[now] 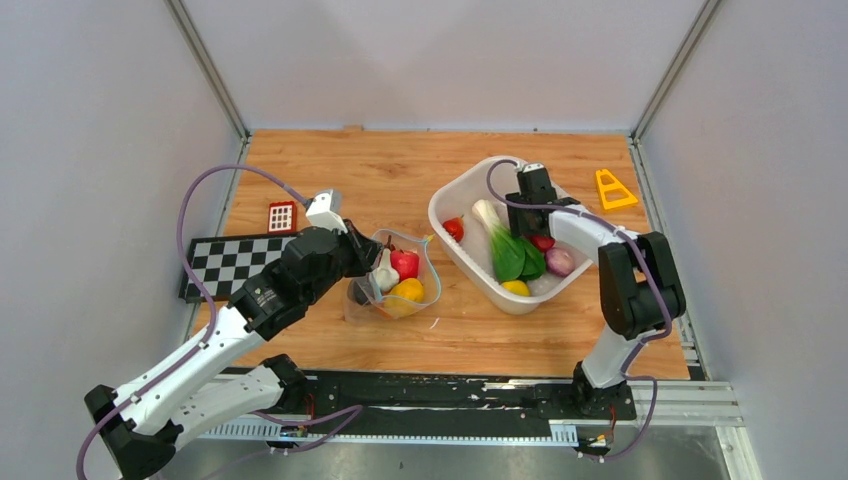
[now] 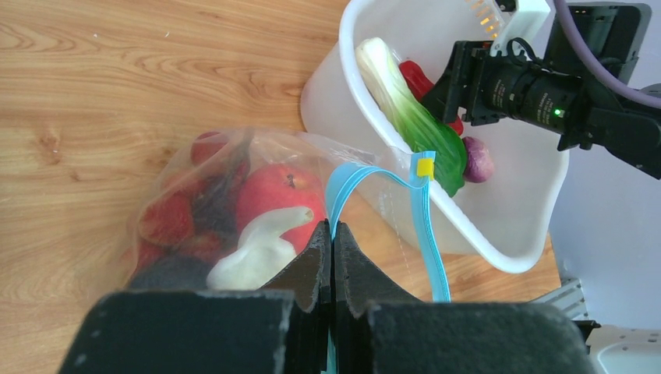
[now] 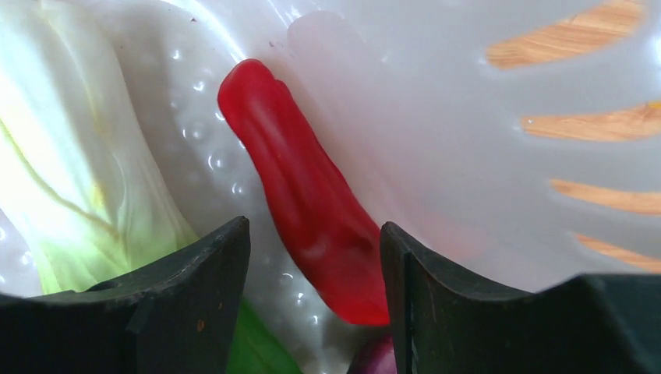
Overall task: Place the food in the zip-top bag and seal the zipper
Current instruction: Pick up the fake vegetable from the bin, then place the fake vegetable in the zipper food storage bag.
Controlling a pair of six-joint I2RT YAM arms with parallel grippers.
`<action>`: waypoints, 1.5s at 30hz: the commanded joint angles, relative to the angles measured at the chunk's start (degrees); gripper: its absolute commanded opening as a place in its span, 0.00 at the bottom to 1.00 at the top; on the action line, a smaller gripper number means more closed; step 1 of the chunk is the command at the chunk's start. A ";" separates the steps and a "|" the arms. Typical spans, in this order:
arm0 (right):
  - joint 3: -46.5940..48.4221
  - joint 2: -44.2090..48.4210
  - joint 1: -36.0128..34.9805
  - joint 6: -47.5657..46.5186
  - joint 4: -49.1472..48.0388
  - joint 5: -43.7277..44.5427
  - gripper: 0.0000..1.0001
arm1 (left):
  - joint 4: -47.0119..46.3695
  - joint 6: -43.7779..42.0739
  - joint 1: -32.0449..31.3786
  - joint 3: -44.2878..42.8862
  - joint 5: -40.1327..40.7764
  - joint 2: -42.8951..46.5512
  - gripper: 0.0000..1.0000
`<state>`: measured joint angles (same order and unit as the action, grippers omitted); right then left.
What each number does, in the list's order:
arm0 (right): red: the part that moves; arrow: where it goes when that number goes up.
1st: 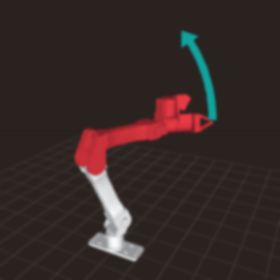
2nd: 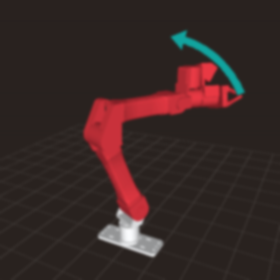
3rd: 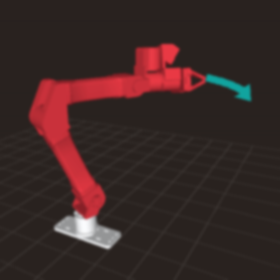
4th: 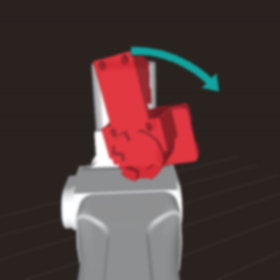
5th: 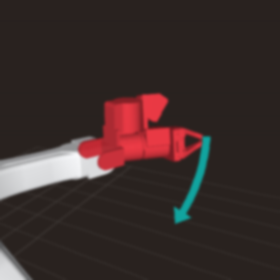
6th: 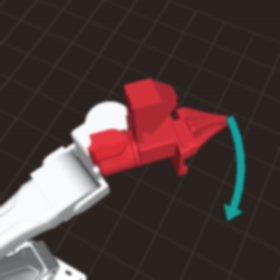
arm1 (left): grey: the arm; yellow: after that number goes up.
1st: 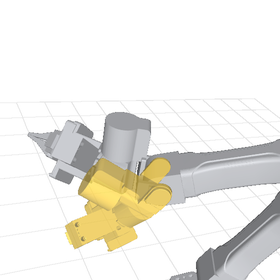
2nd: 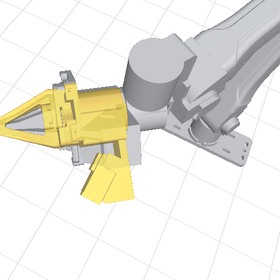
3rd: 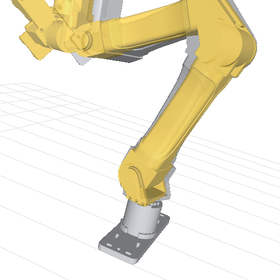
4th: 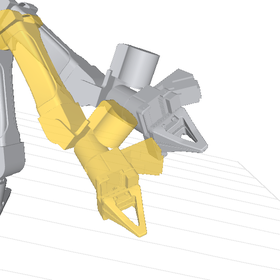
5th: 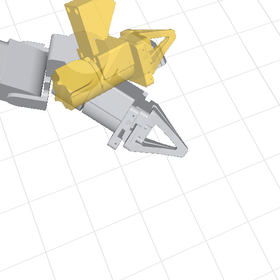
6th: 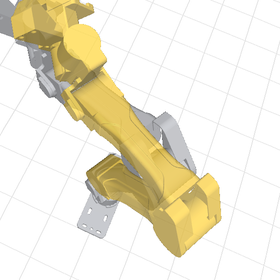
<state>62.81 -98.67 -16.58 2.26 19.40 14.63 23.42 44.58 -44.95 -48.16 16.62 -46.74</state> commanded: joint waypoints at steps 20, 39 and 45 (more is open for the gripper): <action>-5.59 15.34 0.23 4.47 -7.43 -10.66 0.29 | -1.51 -0.28 0.03 -0.89 0.42 -0.23 0.01; -12.52 35.37 0.23 17.19 -21.02 -43.89 0.29 | -1.91 0.07 0.04 -0.80 -1.16 -0.06 0.01; -15.18 38.11 -2.93 23.71 -34.53 -57.52 0.28 | -2.56 0.38 0.01 -0.88 -1.46 -0.39 0.01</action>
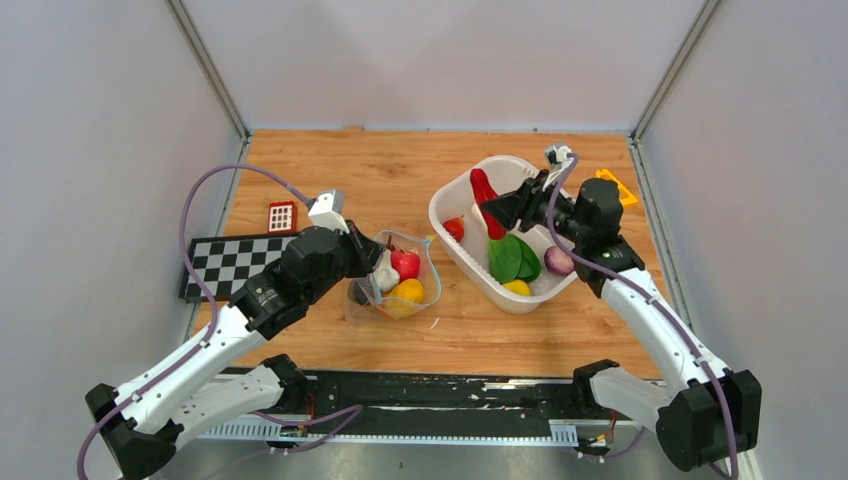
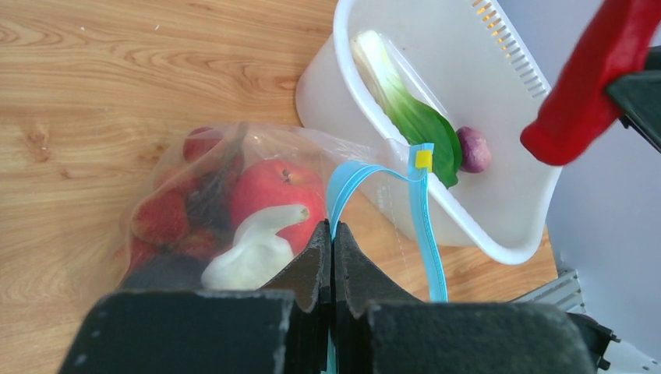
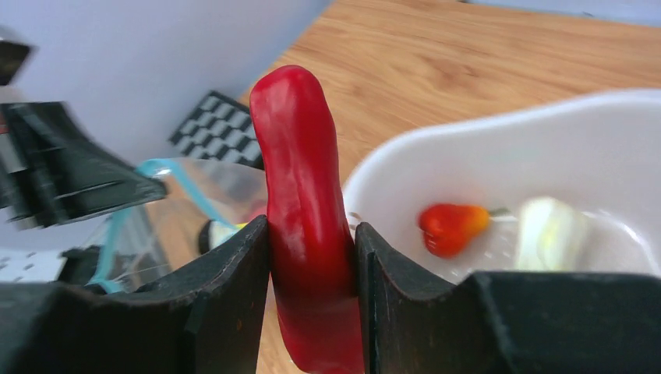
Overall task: Place the food in the zip-top bag and seal the zipper
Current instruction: Place the fake vegetable in the zipper food storage bag.
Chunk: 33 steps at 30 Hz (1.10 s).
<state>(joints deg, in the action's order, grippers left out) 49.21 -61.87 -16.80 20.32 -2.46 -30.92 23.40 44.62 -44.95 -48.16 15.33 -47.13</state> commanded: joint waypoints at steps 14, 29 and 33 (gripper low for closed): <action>1.08 -5.54 -20.40 1.77 -19.76 -13.66 0.27 | -2.93 0.70 0.04 -0.75 -0.45 0.04 0.01; 4.71 -14.66 -25.58 -7.12 -10.68 -14.89 0.28 | -2.98 0.60 0.04 -1.01 0.02 0.11 0.01; 5.69 -15.14 -25.66 -15.51 0.36 -15.54 0.29 | -2.40 0.56 0.04 -0.99 1.08 1.12 0.01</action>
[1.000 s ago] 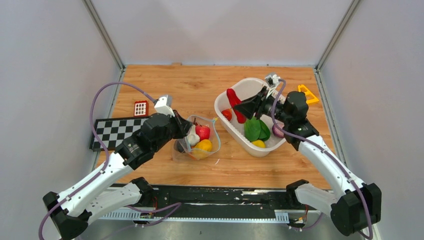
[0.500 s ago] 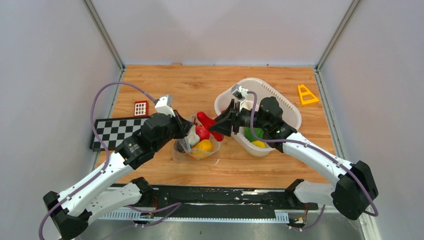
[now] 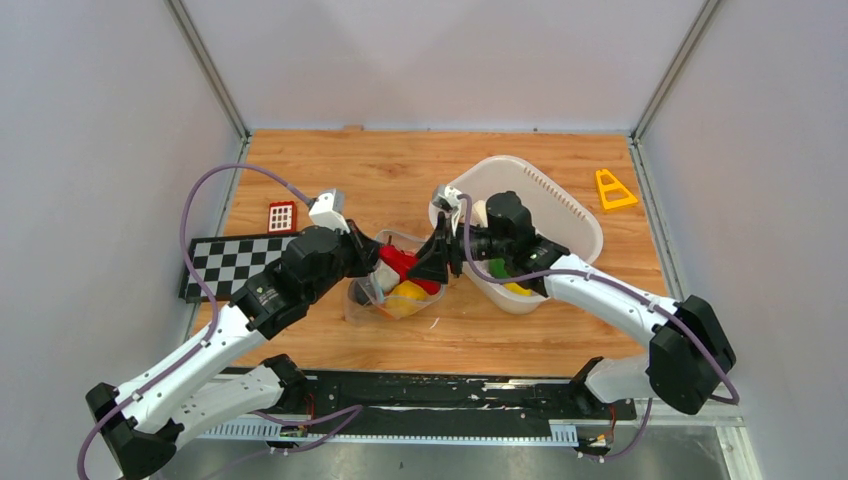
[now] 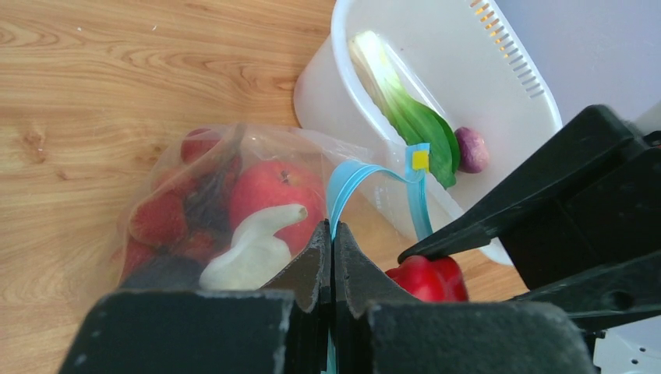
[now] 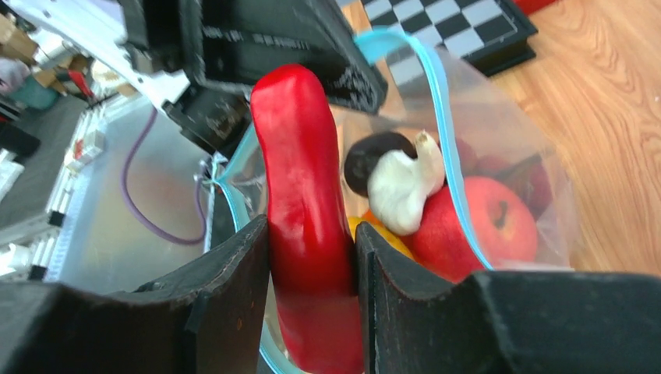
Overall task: Place the food in the zip-top bag and seal the zipper
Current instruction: Place the fake vegetable in the zipper food storage bag.
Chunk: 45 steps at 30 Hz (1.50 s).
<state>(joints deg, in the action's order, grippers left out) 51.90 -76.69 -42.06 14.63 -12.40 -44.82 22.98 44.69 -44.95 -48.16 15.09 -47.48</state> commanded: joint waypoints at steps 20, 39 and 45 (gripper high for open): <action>23.00 -13.02 -12.21 -25.83 40.58 21.27 0.41 | -2.75 0.24 -0.03 -1.66 0.09 1.03 0.01; 15.83 -2.49 -13.92 -23.99 37.46 24.91 0.66 | -1.98 -0.12 0.03 -1.74 0.99 1.34 0.01; 16.80 -6.43 -13.92 -25.78 42.14 23.79 0.63 | -2.50 -0.13 0.04 -1.85 0.66 0.93 0.01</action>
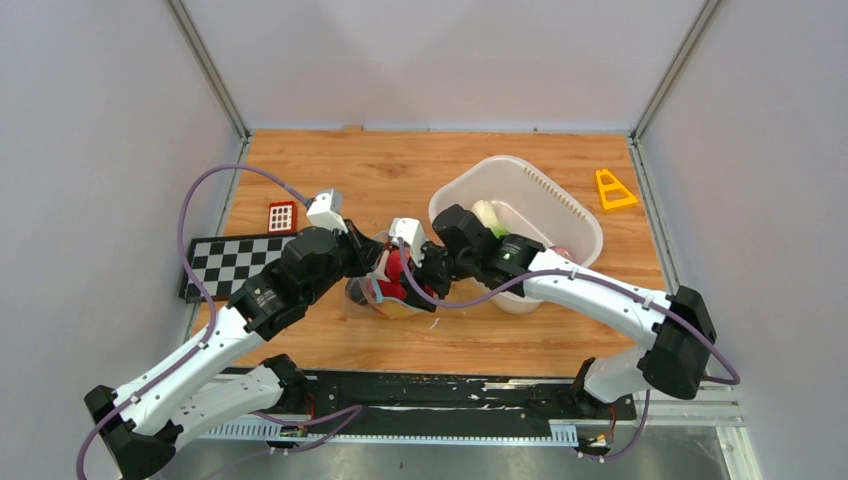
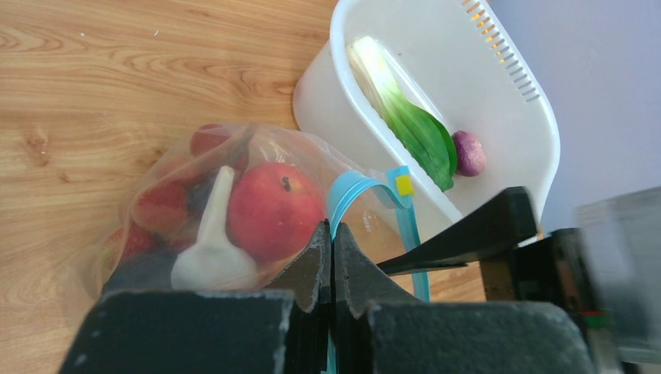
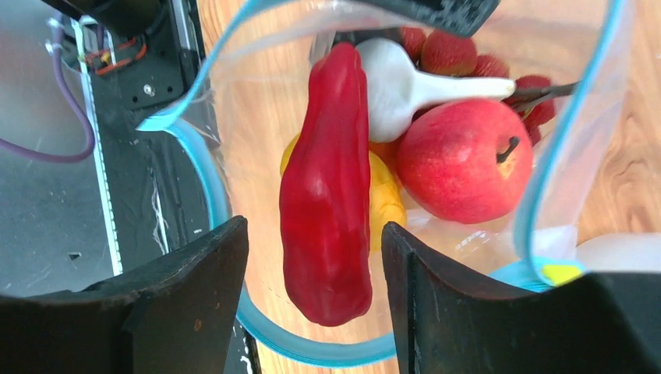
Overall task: Place the food in the zip-top bag and seal the zipper
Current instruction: Place the fake vegetable in the zipper food storage bag.
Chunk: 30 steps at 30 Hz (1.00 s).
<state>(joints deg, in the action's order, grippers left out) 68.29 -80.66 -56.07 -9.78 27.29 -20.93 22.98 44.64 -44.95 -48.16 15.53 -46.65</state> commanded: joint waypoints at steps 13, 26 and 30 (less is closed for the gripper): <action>1.34 -3.78 0.09 1.08 -3.67 3.02 0.22 | -2.37 0.40 0.04 -1.28 0.14 0.55 0.01; 8.08 -12.79 0.11 7.58 -6.12 9.54 0.33 | -3.12 0.28 0.03 -1.23 -0.87 0.15 0.01; 8.33 -11.63 0.10 7.88 -6.68 13.67 0.39 | -2.95 0.34 0.04 -1.23 -0.61 0.20 0.01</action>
<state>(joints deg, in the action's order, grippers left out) 73.73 -93.62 -56.07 -3.49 23.49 -13.04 22.96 44.64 -44.91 -48.16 15.31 -47.05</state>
